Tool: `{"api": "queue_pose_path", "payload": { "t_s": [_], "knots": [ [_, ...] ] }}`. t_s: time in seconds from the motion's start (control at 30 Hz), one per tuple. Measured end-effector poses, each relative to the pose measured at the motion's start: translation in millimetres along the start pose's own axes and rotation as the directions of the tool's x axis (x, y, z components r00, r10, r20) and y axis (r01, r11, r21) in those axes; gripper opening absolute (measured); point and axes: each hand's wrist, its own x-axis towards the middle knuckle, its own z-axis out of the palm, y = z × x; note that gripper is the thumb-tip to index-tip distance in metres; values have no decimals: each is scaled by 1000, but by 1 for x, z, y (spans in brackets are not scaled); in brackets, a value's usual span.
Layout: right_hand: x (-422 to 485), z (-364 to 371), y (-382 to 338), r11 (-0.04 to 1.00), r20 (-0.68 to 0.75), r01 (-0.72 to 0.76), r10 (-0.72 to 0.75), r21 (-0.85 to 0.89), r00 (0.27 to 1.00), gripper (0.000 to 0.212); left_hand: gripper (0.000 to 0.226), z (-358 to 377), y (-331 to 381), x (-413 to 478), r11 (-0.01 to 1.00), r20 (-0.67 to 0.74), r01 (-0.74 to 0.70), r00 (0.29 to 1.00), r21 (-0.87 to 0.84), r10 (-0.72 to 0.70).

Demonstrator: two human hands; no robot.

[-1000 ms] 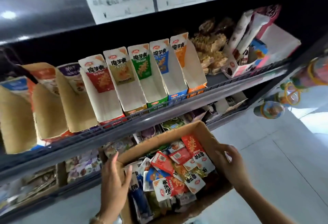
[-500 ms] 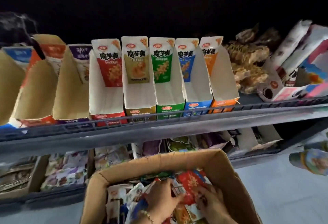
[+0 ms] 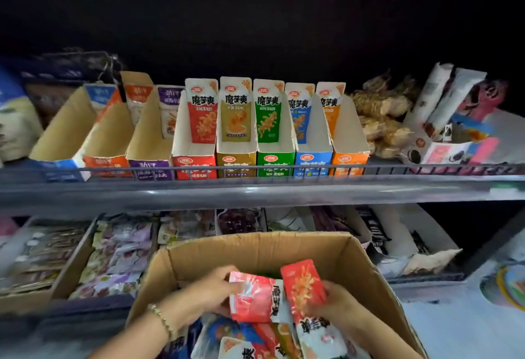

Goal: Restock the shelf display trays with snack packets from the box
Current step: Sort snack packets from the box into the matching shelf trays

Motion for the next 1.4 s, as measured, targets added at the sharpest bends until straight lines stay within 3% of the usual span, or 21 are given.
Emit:
{"api": "queue_pose_path", "payload": {
  "t_s": [0.07,0.13,0.2,0.3,0.4,0.47,0.53,0.63,0.7,0.77,0.83,0.9,1.0,1.1,1.2,1.33,1.4],
  "knots": [
    [-15,-3,-7,998,-39,56,-54,41,998,66,11,-11,-4,-29,989,-103,-102,991,-106,91],
    [-33,0,-19,976,-92,83,-65,202,994,62,11,-21,-10,-52,969,-143,-139,983,-202,111],
    [-49,2,-27,928,-82,99,-75,359,994,66,30,-22,-11,-76,944,-134,-174,981,-282,141],
    [-74,7,-36,888,-110,172,-138,427,984,46,50,-14,-8,-106,867,-98,-217,976,-449,194],
    [-99,10,-46,872,-156,223,-170,436,973,25,46,-5,-5,-127,857,-25,-219,972,-467,234],
    [-117,9,-53,883,-144,229,-186,409,972,23,40,3,-3,-133,838,-55,-252,965,-484,258],
    [-130,6,-59,927,-133,234,-203,294,970,35,43,9,3,-135,832,-170,-298,954,-469,246],
    [-146,4,-70,960,-200,275,-260,47,944,39,72,14,12,-139,814,-236,-319,944,-485,230],
    [-152,4,-77,945,-237,326,-324,-32,916,31,81,14,16,-141,855,-223,-271,957,-443,188],
    [-161,4,-86,919,-255,394,-379,8,890,14,71,12,14,-134,866,-197,-263,961,-425,195],
    [-164,2,-96,887,-265,453,-416,95,870,10,60,4,13,-127,787,-192,-309,951,-533,243],
    [-157,-4,-100,867,-259,492,-460,74,849,9,47,-7,13,-120,712,-182,-320,947,-625,267],
    [-136,3,-108,866,-154,481,-461,136,874,3,48,-22,3,-107,816,-52,-239,967,-526,250],
    [-105,24,-114,873,-11,468,-471,138,882,21,60,-22,2,-99,937,128,-140,974,-319,189],
    [-70,53,-116,861,-36,505,-504,52,863,26,41,-11,8,-96,962,173,-135,969,-238,178],
    [-31,63,-106,836,-86,547,-549,-44,831,23,23,-18,0,-87,913,61,-195,971,-358,232],
    [-14,52,-87,840,17,510,-516,-183,856,19,24,-31,-8,-86,906,-5,-216,973,-363,230]
  ]
}}
